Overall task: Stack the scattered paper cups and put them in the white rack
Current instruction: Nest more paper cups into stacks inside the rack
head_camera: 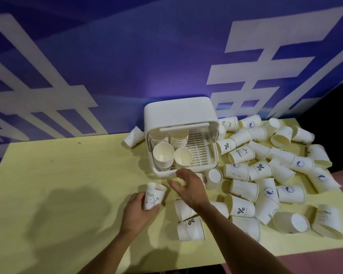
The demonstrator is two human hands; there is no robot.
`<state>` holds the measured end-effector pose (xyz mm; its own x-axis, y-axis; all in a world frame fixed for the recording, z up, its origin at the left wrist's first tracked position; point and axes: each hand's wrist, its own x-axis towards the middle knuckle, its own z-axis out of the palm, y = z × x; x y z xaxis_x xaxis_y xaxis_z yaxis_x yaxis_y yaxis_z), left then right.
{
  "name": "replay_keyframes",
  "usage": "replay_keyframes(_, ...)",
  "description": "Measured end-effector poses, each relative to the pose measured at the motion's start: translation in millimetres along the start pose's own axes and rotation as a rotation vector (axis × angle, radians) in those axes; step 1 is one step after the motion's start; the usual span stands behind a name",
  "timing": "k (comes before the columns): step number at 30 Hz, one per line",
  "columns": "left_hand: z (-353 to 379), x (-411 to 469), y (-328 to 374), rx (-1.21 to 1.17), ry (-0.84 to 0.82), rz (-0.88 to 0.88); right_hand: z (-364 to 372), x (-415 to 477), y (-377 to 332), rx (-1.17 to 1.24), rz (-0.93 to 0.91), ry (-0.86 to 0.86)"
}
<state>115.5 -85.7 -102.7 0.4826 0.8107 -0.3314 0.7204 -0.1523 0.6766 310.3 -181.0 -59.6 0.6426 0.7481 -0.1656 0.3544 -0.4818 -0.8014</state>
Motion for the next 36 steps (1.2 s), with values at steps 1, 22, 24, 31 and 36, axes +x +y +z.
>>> replay_keyframes(1,1,2,7,-0.033,-0.012,0.017,0,0,-1,-0.02,-0.017,-0.042)
replay_keyframes(22,5,32,86,-0.234,-0.16,0.204,-65,18,-14,0.322,0.023,0.132)
replay_keyframes(24,1,34,79,-0.216,-0.132,0.175,-68,25,-18,0.291,0.015,0.218)
replay_keyframes(31,-25,40,57,-0.223,-0.048,0.035,-47,48,-20,0.129,-0.04,0.237)
replay_keyframes(36,-40,52,50,-0.205,-0.019,-0.003,-29,56,-14,0.016,0.016,0.195)
